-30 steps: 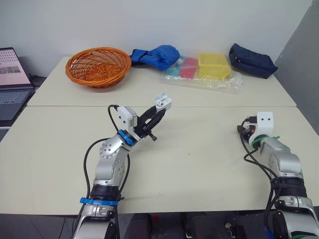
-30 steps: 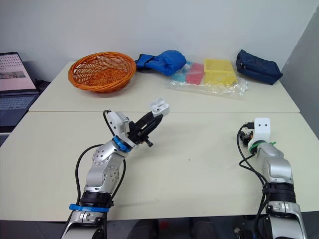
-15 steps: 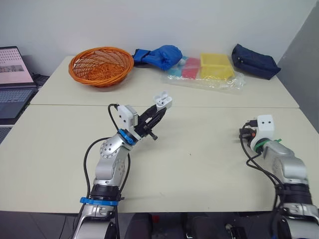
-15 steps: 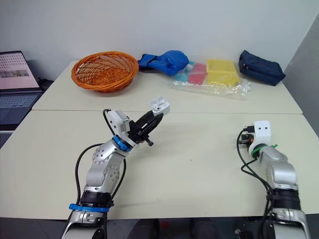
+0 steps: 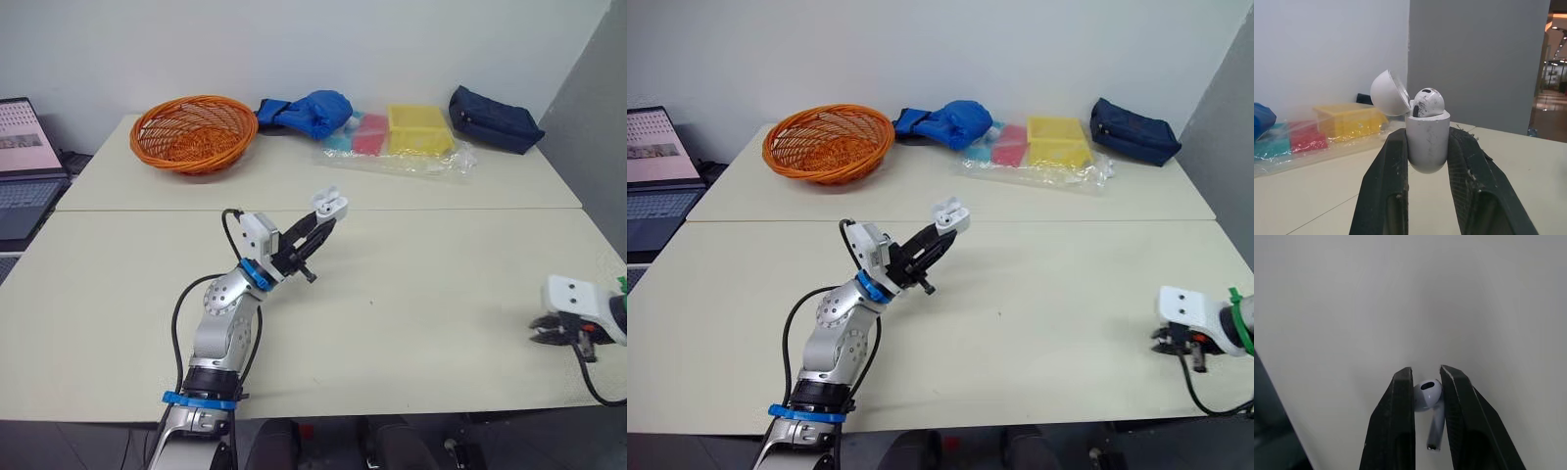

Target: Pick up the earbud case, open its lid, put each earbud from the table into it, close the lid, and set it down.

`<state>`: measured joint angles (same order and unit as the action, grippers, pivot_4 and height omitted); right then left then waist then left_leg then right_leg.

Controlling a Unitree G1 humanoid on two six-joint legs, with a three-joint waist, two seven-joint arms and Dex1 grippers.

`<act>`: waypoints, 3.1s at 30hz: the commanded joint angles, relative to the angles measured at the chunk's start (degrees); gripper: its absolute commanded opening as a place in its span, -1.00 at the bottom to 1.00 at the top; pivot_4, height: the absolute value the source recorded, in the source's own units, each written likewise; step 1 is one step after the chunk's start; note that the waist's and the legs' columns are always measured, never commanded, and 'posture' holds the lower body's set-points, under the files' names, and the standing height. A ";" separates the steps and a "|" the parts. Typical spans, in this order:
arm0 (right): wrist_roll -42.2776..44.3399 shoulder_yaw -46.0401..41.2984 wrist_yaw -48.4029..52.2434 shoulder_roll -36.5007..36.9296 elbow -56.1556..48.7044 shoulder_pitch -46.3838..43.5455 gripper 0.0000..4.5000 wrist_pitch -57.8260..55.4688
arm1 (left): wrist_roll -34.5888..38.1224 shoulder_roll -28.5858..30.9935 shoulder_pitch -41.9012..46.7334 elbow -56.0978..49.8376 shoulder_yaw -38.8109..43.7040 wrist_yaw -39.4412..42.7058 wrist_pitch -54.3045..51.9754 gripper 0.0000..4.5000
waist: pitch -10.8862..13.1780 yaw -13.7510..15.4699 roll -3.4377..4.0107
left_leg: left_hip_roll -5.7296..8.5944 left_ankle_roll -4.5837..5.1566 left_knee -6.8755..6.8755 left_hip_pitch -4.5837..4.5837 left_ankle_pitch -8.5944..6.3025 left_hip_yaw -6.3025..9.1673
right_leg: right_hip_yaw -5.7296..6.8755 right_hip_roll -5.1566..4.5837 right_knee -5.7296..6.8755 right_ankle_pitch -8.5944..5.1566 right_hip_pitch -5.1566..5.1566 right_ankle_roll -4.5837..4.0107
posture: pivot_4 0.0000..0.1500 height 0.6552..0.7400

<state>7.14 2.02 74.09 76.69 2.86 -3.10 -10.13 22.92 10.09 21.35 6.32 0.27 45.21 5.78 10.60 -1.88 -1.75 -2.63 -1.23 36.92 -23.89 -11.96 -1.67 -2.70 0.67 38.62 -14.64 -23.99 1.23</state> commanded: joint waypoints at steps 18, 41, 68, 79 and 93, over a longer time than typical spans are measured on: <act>-8.92 3.11 -1.56 -5.28 15.28 -5.84 -0.81 3.47 | 0.13 0.63 -1.53 -4.78 -0.05 -0.88 -0.09 -0.67 | -0.12 -0.03 -0.43 | 0.02 -0.02 0.10 0.43 0.00 -0.01 | -0.05 -0.03 -0.08 -0.05 0.53 -0.10 | 1.00 1.00; -10.20 0.35 -0.09 -1.81 17.78 -1.87 -0.49 9.41 | 0.27 0.31 -3.04 -5.45 -0.27 -0.82 -0.79 -0.67 | -0.15 0.31 -0.57 | 0.05 -0.03 -0.02 0.81 -0.01 -0.16 | -0.23 -0.19 -0.11 -0.12 0.82 -0.17 | 1.00 1.00; -17.49 2.61 -3.09 -0.07 23.57 -3.64 -0.49 40.78 | 0.29 0.04 -2.96 -5.45 -0.28 -0.91 -1.11 -0.67 | -0.14 0.19 -0.53 | 0.09 -0.03 -0.07 0.83 -0.01 -0.17 | -0.21 -0.18 -0.09 -0.14 0.79 -0.21 | 1.00 1.00; -21.73 5.38 -4.41 0.93 27.99 -6.55 -0.49 45.20 | 0.14 -0.14 -3.11 -5.99 -0.37 -1.32 -1.32 -0.67 | -0.15 0.21 -0.52 | 0.08 -0.02 -0.06 0.84 -0.01 -0.21 | -0.27 -0.21 -0.09 -0.14 0.80 -0.21 | 1.00 1.00; -25.21 7.39 -7.79 -0.16 30.01 -9.20 -0.49 48.60 | -0.04 -0.37 -3.05 -5.77 -0.38 -1.51 -1.09 -0.67 | -0.15 0.14 -0.53 | 0.10 -0.02 -0.03 0.97 -0.01 -0.33 | -0.71 -0.20 -0.06 -0.08 0.80 -0.11 | 1.00 1.00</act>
<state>-17.25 9.21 66.93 76.25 32.06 -11.78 38.35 22.64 9.89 18.02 2.80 0.22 43.92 3.99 10.45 -1.74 -2.28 -2.53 -1.25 36.90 -22.90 -11.96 -2.02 -3.48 0.48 38.56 -14.70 -23.19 1.15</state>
